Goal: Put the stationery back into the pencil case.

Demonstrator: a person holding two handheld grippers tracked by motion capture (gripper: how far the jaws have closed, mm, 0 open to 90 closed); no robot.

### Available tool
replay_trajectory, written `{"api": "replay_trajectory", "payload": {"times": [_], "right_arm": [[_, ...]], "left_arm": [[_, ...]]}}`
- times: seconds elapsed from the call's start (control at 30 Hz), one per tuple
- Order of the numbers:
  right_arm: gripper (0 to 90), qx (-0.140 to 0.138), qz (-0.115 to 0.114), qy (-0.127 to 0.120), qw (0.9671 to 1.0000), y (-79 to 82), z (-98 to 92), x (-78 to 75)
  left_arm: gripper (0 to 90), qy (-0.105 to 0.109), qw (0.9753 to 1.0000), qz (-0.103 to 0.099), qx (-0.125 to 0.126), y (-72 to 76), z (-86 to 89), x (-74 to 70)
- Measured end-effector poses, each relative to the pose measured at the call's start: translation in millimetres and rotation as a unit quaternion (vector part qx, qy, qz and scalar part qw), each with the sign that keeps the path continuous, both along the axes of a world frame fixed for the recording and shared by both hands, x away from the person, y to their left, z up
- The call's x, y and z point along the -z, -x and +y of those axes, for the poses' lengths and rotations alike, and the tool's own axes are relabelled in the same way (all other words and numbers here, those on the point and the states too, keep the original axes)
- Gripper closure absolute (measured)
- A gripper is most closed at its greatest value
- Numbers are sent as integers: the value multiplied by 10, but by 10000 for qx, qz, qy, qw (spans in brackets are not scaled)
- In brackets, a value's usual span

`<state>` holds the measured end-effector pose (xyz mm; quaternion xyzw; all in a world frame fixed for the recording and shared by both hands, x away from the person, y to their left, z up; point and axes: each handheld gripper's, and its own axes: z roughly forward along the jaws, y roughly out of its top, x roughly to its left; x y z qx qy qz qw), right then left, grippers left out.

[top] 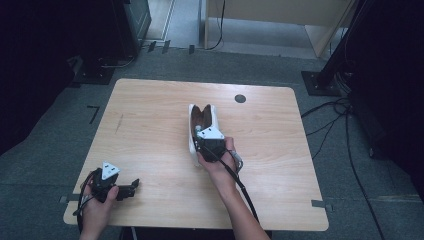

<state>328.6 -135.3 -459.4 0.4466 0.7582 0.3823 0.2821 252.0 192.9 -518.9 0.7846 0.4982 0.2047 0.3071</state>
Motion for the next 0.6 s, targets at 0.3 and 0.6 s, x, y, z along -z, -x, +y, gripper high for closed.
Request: {"api": "replay_trajectory", "payload": {"times": [0.3, 0.6], "right_arm": [[633, -38, -98, -133, 9999, 26, -24, -33], [559, -204, -315, -373, 9986, 163, -134, -220]], "left_arm": [[19, 15, 10000, 7, -8, 1, -2, 1], [19, -8, 10000, 3, 9, 0, 1, -1]]}}
